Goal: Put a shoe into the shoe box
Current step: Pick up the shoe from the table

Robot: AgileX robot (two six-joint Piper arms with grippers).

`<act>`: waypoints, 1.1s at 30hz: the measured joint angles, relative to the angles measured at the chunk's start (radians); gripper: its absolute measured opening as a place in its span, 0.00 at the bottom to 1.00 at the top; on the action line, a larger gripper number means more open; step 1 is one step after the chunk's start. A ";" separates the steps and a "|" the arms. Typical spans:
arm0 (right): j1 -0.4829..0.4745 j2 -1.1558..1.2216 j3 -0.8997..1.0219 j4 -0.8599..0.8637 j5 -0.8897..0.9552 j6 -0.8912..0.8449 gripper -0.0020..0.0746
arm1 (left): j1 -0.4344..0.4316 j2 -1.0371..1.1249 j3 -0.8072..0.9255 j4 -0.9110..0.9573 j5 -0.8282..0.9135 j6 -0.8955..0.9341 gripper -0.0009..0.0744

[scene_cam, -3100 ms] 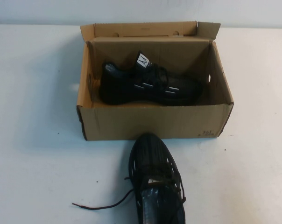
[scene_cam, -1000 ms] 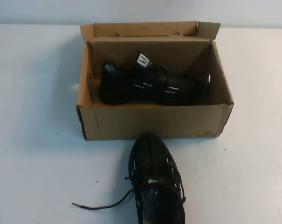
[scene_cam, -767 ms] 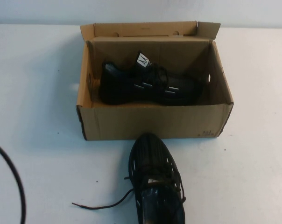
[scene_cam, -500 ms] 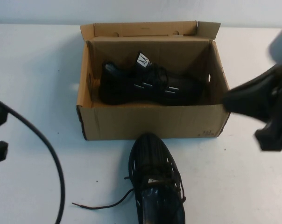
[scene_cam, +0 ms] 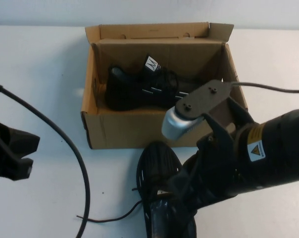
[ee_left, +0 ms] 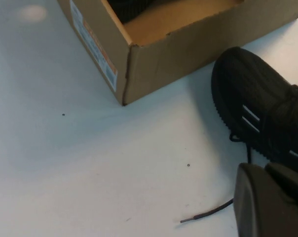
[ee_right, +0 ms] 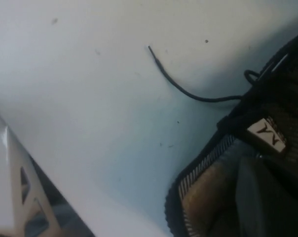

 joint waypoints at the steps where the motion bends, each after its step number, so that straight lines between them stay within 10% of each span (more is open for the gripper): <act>1: 0.000 0.000 0.012 0.003 -0.017 0.030 0.00 | 0.000 0.001 0.000 -0.009 -0.001 0.000 0.01; 8: 0.000 0.073 0.051 0.136 -0.049 0.090 0.04 | 0.000 0.056 0.017 -0.054 -0.139 -0.100 0.01; 18: 0.000 0.218 0.057 0.237 -0.049 0.087 0.38 | 0.000 0.115 0.019 -0.050 -0.155 -0.123 0.01; 33: 0.000 0.386 0.057 0.239 -0.194 0.132 0.45 | 0.000 0.115 0.019 -0.050 -0.141 -0.123 0.01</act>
